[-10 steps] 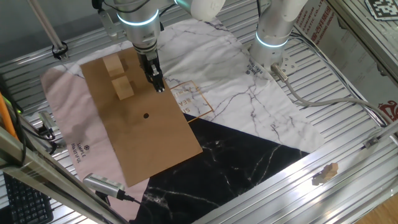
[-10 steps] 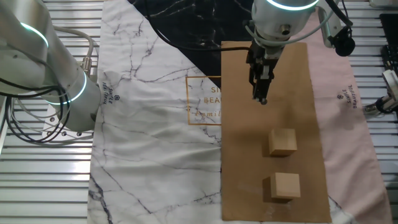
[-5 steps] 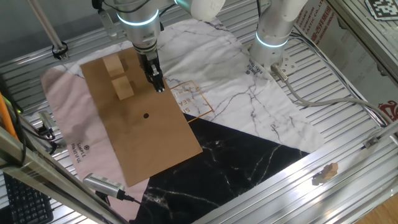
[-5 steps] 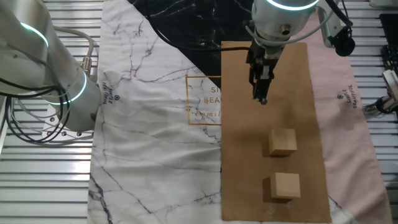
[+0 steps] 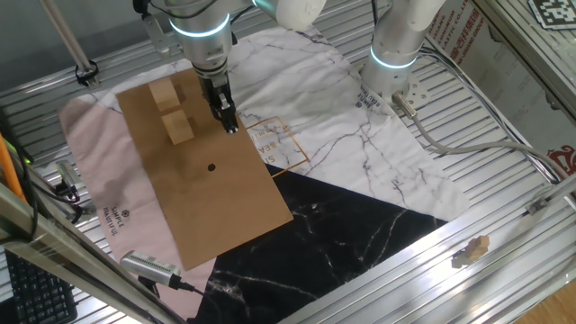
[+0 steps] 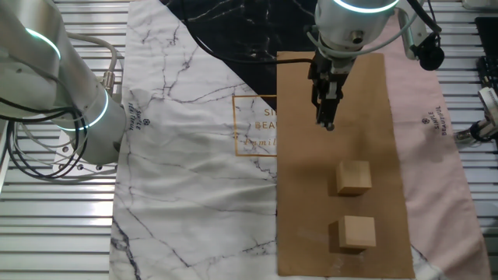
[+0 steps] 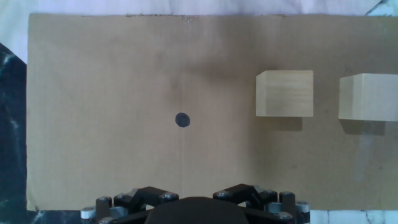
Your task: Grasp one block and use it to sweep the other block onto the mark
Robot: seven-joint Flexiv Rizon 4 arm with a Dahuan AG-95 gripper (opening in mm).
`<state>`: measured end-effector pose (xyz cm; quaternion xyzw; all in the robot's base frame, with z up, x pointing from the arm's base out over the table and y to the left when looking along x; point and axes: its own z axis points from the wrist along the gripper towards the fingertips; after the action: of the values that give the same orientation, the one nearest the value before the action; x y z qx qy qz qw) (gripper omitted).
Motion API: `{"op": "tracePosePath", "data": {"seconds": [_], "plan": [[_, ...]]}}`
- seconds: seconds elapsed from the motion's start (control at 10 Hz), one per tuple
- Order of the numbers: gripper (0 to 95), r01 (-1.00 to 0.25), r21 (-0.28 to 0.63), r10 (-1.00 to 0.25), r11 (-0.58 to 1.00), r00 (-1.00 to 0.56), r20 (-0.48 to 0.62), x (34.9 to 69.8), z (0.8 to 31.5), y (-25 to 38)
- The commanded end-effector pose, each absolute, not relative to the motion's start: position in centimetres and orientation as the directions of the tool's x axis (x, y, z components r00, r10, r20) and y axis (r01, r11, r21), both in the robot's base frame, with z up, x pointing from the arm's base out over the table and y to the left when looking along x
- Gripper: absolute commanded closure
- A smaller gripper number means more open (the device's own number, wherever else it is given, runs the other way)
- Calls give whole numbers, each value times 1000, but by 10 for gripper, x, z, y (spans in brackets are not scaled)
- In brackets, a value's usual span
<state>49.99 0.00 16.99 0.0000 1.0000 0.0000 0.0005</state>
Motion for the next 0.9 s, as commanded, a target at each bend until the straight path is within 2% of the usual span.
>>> {"op": "tracePosePath", "data": {"seconds": [0.1, 0.2, 0.7, 0.9], "plan": [[950, -182, -26, -183, 983, -980, -81, 500, 170, 0], [950, -170, 12, -168, 985, -982, -86, 500, 170, 0], [950, -153, -3, -153, 988, -988, -39, 498, 179, 3], [950, -195, -17, -195, 981, -980, -32, 497, 181, 2]]}}
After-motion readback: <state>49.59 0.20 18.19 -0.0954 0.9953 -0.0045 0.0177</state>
